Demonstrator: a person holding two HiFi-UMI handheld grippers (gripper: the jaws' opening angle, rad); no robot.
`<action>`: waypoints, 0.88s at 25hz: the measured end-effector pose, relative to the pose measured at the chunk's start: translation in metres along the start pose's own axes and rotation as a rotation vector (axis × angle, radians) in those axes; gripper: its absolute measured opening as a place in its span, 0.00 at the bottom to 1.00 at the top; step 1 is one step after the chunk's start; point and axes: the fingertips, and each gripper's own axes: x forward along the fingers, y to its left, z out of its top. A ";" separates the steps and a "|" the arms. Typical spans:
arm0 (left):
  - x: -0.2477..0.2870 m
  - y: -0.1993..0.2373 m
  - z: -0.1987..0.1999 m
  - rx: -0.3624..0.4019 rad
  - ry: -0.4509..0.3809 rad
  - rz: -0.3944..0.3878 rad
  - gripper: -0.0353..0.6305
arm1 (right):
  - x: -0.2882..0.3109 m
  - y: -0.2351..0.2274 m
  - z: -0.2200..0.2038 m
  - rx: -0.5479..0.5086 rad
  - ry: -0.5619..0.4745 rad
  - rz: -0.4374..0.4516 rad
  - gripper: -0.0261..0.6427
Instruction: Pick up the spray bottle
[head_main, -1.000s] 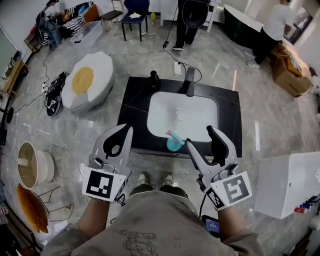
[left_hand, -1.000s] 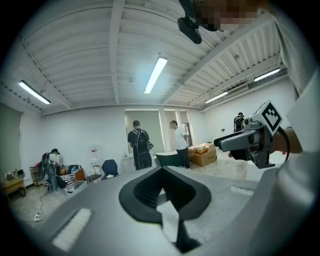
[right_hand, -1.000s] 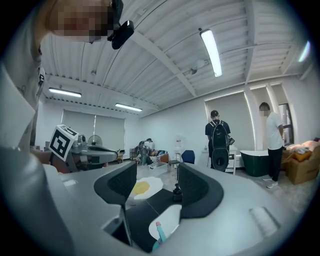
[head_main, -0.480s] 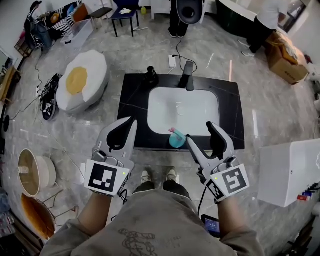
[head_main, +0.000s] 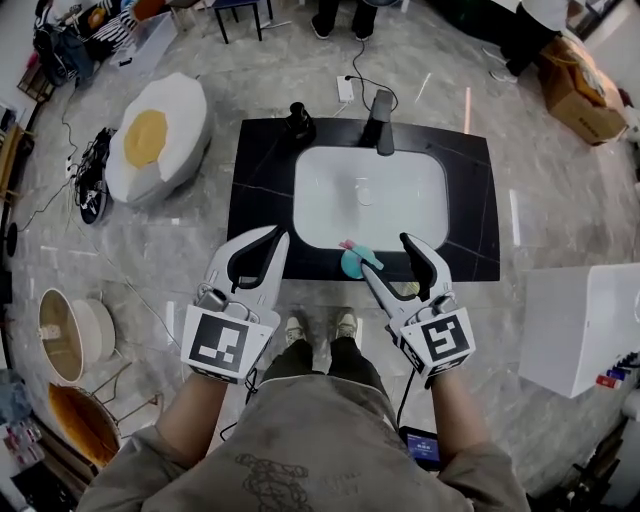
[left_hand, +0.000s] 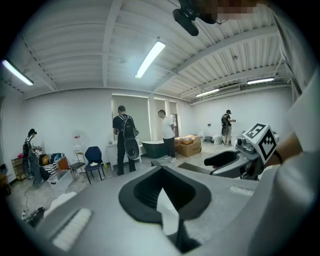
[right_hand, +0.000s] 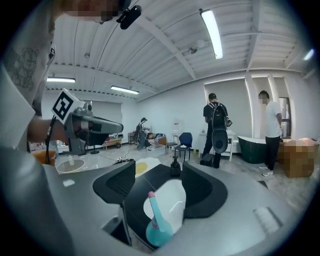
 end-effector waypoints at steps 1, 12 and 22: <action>0.003 -0.002 -0.005 -0.002 0.012 -0.007 0.05 | 0.004 0.000 -0.010 0.001 0.018 0.003 0.50; 0.024 -0.014 -0.101 -0.048 0.204 -0.027 0.05 | 0.035 -0.005 -0.091 0.129 0.134 0.040 0.50; 0.023 -0.023 -0.155 -0.061 0.313 -0.060 0.05 | 0.064 0.004 -0.137 0.105 0.196 0.071 0.51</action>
